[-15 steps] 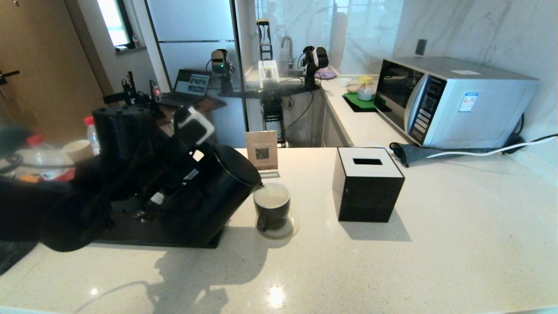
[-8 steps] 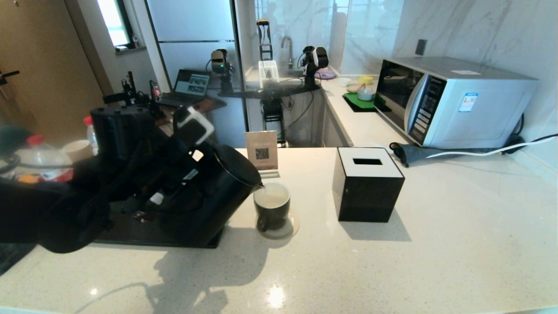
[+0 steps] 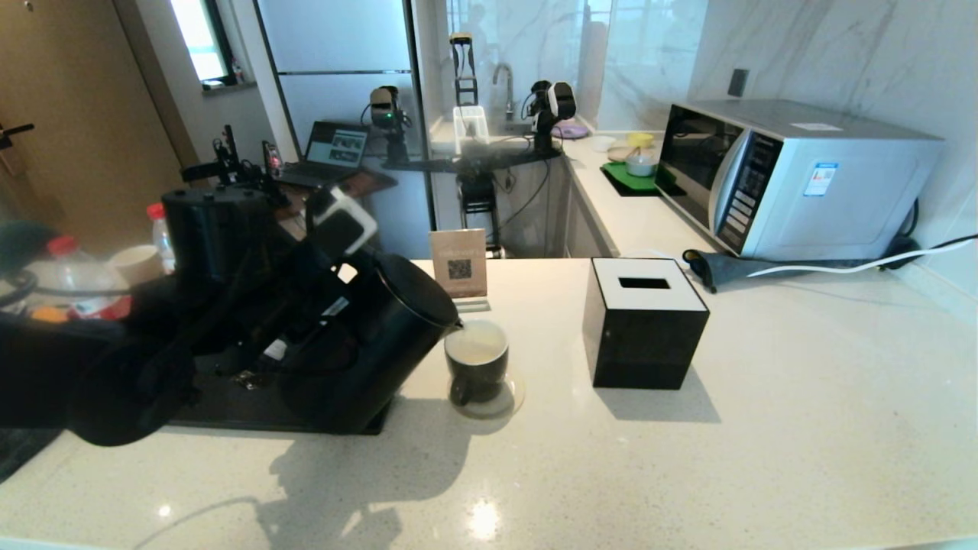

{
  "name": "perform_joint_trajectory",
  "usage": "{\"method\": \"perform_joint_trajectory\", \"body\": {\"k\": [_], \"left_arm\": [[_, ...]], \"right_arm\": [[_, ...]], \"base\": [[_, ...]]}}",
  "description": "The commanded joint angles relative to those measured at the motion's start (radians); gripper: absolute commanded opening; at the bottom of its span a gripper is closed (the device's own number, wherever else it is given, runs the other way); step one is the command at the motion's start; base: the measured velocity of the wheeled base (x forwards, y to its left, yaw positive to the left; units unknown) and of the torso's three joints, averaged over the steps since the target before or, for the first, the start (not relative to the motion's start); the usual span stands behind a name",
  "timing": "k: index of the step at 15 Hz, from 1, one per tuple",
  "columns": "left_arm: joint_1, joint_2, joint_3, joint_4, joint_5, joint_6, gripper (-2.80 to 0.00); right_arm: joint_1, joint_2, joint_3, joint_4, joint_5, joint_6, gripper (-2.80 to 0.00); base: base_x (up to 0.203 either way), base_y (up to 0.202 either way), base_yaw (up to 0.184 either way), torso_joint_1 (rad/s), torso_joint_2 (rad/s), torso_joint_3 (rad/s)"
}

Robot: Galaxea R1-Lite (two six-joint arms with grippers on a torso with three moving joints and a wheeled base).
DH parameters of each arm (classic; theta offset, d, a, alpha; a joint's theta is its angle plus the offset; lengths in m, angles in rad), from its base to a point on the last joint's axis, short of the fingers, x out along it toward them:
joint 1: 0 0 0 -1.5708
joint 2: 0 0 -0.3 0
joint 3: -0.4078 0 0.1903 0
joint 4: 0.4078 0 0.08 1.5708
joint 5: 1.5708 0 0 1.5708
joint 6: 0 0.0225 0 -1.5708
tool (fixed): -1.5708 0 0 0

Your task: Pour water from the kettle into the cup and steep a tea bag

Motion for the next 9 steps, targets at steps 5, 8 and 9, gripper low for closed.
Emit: {"method": "perform_joint_trajectory", "body": {"k": [5,8,9], "left_arm": [[-0.008,-0.006,0.003,-0.004,0.002,0.002,-2.8],[-0.008,-0.012,0.006,-0.006,0.007,0.002,-2.8],[-0.007,-0.016,0.008,-0.006,0.01,0.001,-2.8]], "right_arm": [[0.0,0.001,0.0,0.0,-0.001,0.0,-2.8],[0.0,0.001,0.0,0.0,-0.001,0.0,-2.8],[0.0,0.001,0.0,0.0,-0.001,0.0,-2.8]], "base": [[0.0,0.0,0.0,0.0,0.0,0.0],[0.0,0.0,0.0,0.0,0.0,0.0],[0.0,0.0,0.0,0.0,0.0,0.0]]}}
